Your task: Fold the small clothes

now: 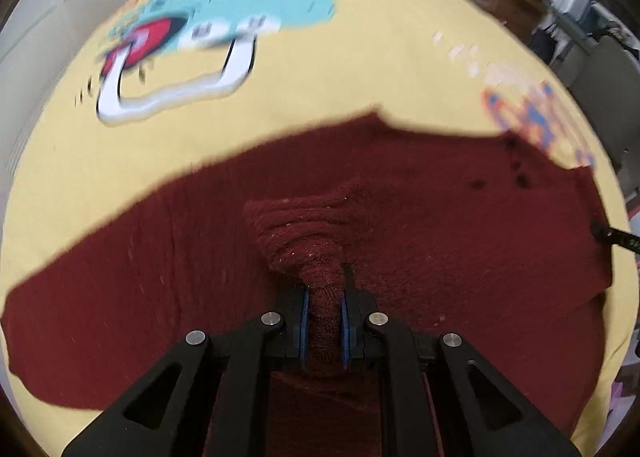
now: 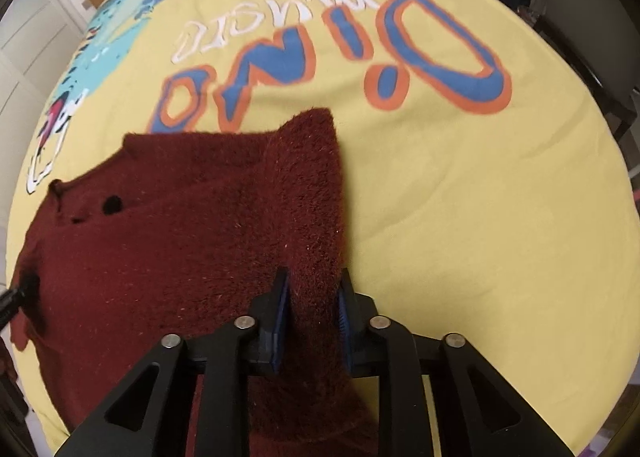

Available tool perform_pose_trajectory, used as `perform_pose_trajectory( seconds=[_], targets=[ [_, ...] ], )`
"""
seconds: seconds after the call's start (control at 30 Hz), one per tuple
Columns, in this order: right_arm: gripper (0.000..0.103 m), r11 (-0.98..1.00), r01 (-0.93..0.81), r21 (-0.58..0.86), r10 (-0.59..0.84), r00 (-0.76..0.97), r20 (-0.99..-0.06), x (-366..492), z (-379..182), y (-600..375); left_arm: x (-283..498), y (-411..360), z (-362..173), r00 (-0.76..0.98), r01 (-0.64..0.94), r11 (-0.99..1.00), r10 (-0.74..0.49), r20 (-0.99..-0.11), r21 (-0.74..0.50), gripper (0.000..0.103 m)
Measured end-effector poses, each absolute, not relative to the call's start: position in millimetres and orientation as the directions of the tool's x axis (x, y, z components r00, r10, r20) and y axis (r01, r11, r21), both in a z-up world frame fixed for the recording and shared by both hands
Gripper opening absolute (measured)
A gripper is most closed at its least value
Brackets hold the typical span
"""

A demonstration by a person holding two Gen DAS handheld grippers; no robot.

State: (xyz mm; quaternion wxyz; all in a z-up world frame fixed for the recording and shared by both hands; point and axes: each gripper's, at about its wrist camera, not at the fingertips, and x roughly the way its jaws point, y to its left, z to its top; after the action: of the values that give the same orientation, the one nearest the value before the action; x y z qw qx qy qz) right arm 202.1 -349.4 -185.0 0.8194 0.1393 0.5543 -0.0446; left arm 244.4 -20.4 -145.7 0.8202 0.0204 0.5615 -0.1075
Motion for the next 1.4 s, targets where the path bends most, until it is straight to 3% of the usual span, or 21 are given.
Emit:
perform_pose_trajectory(
  seconds=[0.1, 0.17, 0.23, 0.27, 0.37, 0.4, 0.43, 0.6, 0.77, 0.97, 1.4],
  targets=[
    [0.064, 0.969, 0.225, 0.105, 0.011, 0.383, -0.924, 200.7, -177.5, -347.6, 243.6, -12.4, -164.9, 0.311, 0.163, 0.981, -0.153, -0.938, -0.106, 0.011],
    [0.068, 0.969, 0.22, 0.112, 0.008, 0.423, -0.906, 193.5, -163.2, -348.5, 243.4, -10.7, -163.7, 0.318, 0.157, 0.981, -0.158, -0.935, -0.112, 0.016],
    [0.084, 0.97, 0.208, 0.122, 0.01, 0.471, -0.882, 183.1, -144.0, -345.9, 245.7, -9.1, -158.7, 0.308, 0.151, 0.979, -0.176, -0.935, -0.135, 0.025],
    [0.085, 0.973, 0.199, 0.12, 0.007, 0.492, -0.871, 179.7, -136.9, -342.6, 246.9, -7.6, -153.8, 0.301, 0.145, 0.978, -0.186, -0.935, -0.148, 0.029],
    [0.089, 0.985, 0.145, 0.093, -0.001, 0.543, -0.839, 171.6, -115.6, -318.2, 245.7, -9.7, -131.4, 0.359, 0.156, 0.981, -0.166, -0.918, -0.117, 0.069],
    [0.096, 0.988, 0.124, 0.087, 0.004, 0.551, -0.835, 170.0, -112.3, -308.4, 244.7, -12.0, -124.5, 0.374, 0.164, 0.98, -0.17, -0.912, -0.115, 0.09],
    [0.103, 0.991, 0.104, 0.085, 0.012, 0.558, -0.83, 171.8, -110.5, -295.3, 242.2, -16.8, -114.6, 0.396, 0.178, 0.977, -0.183, -0.9, -0.12, 0.102],
    [0.103, 0.999, 0.011, 0.044, 0.03, 0.561, -0.827, 179.4, -123.4, -230.5, 227.0, -50.1, -93.0, 0.445, 0.259, 0.962, -0.203, -0.872, -0.092, 0.102],
    [0.103, 0.999, -0.044, -0.024, 0.002, 0.512, -0.859, 184.0, -170.0, -192.2, 217.5, -77.1, -120.6, 0.423, 0.303, 0.952, -0.173, -0.889, -0.041, 0.102],
    [0.103, 1.0, 0.011, 0.013, 0.006, 0.487, -0.874, 179.3, -204.8, -219.0, 212.7, -72.9, -176.5, 0.343, 0.287, 0.958, -0.118, -0.932, -0.015, 0.102],
    [0.102, 0.992, 0.087, 0.096, 0.042, 0.49, -0.871, 174.9, -215.6, -265.1, 209.2, -45.8, -186.9, 0.39, 0.285, 0.958, -0.123, -0.913, -0.007, 0.102]
  ],
)
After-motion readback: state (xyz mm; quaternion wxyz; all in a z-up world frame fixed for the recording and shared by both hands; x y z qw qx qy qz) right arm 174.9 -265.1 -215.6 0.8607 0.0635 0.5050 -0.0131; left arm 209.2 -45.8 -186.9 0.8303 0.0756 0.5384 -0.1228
